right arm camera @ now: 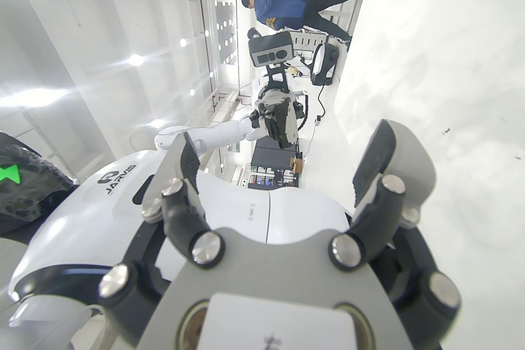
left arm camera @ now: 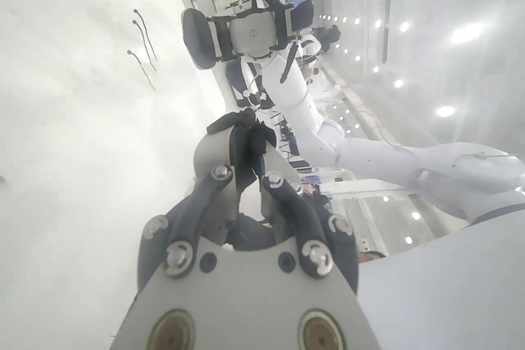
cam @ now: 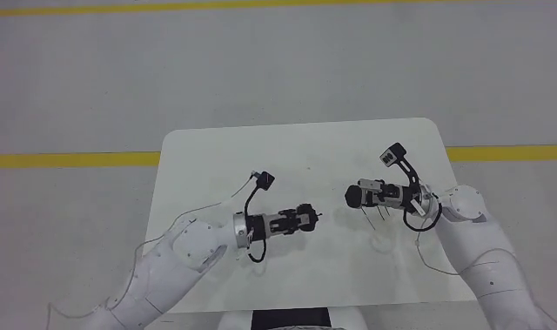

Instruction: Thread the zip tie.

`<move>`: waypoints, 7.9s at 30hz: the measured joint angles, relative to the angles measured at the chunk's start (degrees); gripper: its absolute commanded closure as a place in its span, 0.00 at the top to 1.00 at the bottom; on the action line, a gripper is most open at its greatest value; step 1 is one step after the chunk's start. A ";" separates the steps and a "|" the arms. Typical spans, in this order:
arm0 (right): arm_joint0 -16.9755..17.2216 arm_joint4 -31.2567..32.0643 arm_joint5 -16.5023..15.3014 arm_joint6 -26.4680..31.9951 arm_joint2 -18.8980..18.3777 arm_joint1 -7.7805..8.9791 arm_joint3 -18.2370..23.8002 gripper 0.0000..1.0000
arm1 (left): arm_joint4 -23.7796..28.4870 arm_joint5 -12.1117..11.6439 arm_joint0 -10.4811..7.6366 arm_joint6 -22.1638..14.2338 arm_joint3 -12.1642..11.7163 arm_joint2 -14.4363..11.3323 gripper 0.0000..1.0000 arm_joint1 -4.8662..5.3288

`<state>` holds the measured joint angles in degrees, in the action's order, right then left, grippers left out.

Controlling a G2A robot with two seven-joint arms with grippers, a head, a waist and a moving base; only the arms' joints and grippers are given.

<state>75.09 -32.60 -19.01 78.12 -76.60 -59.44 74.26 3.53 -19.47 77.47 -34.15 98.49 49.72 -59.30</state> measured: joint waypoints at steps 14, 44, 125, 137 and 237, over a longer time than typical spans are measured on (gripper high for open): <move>0.00 0.00 0.00 0.00 0.00 0.00 0.00 1.00 | -19.30 -0.01 0.54 9.17 6.31 -2.14 0.00 1.34; -2.00 18.00 3.77 -0.29 -2.82 2.00 5.50 1.00 | -32.84 -0.01 0.95 19.85 7.35 -4.08 0.00 3.40; -4.99 65.32 0.27 1.49 8.73 7.23 14.97 1.00 | -32.84 -0.01 0.95 19.86 7.35 -4.08 0.00 3.40; -4.39 65.83 -0.43 -1.67 9.50 7.19 14.46 1.00 | -32.84 -0.01 0.95 19.86 7.35 -4.08 0.00 3.40; -9.76 67.37 0.36 -10.74 18.36 9.68 5.01 0.13 | -32.84 -0.01 0.95 19.86 7.35 -4.08 0.00 3.40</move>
<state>65.32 34.77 -18.65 67.38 -58.25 -49.76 79.26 -29.31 -19.48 78.42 -14.29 105.84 45.63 -55.90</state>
